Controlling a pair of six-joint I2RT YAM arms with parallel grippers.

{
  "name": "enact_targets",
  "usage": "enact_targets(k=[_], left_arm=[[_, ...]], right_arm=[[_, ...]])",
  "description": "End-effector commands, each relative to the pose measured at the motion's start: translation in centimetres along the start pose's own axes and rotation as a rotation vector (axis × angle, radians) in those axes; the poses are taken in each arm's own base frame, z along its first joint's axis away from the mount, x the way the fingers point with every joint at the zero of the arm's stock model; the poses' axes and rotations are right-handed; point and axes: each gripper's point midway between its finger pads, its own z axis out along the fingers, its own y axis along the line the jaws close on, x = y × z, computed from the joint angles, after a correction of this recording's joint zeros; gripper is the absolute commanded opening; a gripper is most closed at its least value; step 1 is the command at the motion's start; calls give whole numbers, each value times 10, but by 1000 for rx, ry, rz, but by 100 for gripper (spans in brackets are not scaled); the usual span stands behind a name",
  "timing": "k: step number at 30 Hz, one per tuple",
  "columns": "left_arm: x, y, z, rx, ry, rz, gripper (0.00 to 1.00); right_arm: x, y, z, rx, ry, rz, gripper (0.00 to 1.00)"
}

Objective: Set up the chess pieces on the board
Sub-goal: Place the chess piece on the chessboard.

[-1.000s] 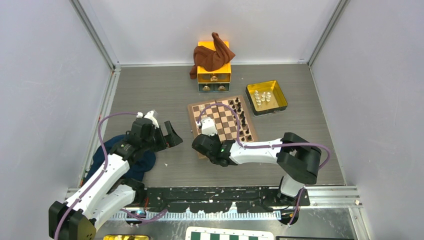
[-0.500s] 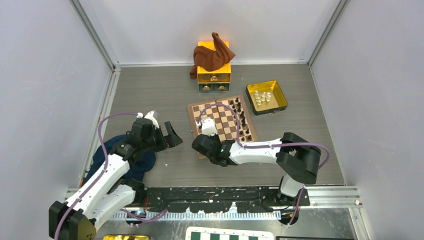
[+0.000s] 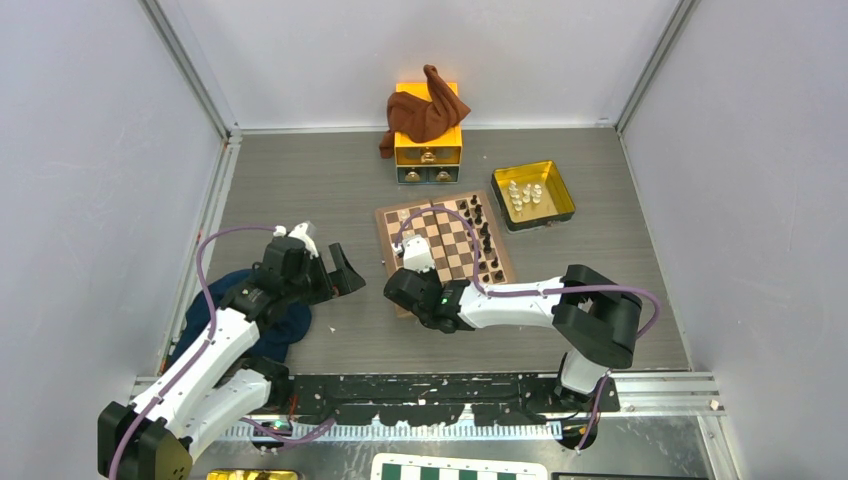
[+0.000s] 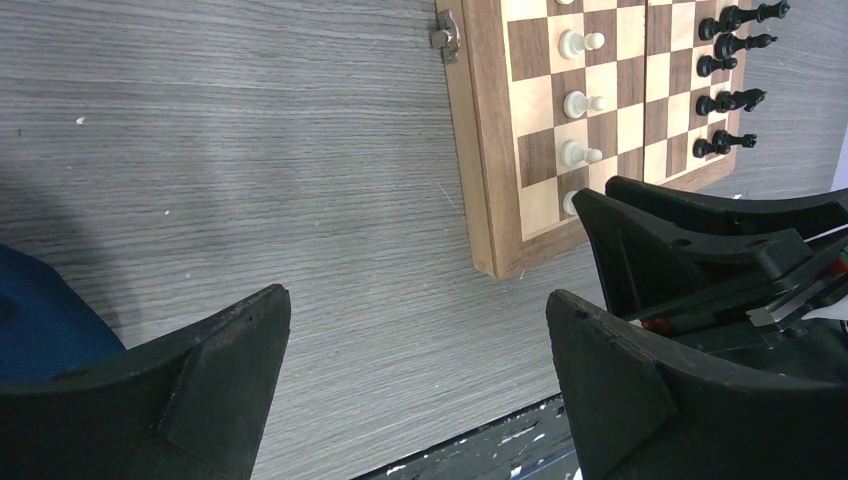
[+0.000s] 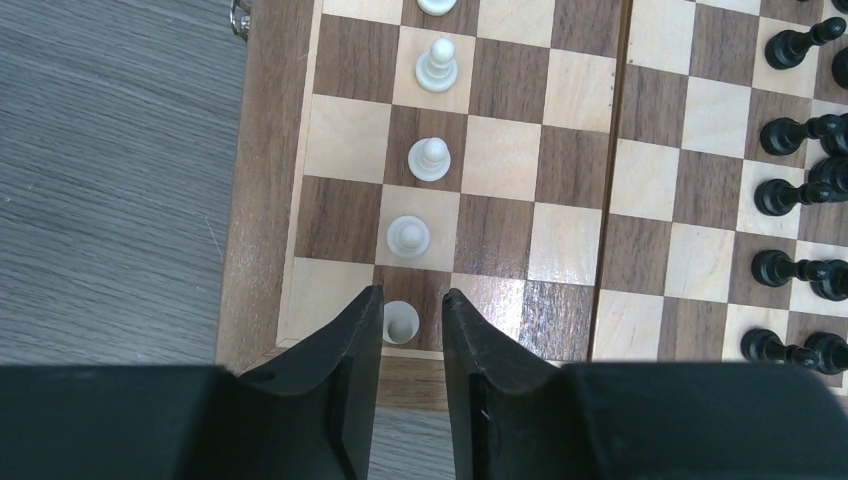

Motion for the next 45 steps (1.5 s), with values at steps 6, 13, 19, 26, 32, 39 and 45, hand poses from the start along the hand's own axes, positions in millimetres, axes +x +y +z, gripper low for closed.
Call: enact_targets(k=[6,13,19,26,32,39,45], left_arm=[[-10,-12,-3,52,-42,-1,100],[-8,-11,-2,52,-38,-3,100],[-8,-11,-1,50,-37,-2,100],[-7,-11,-1,53,-36,0,100],[-7,-11,-2,53,-40,0,100],[-8,-12,-3,54,-45,1,100],[-11,-13,-4,53,-54,-3,100]], right_arm=[[-27,2,-11,-5,-66,46,35],[-23,-1,-11,6,-58,46,36],[-21,-3,-11,12,-56,44,36],[-23,-4,-12,15,-59,41,36],[-28,6,-17,-43,-67,40,38],[-37,11,-23,-73,-77,32,40],[-63,7,-42,-75,-125,59,41]])
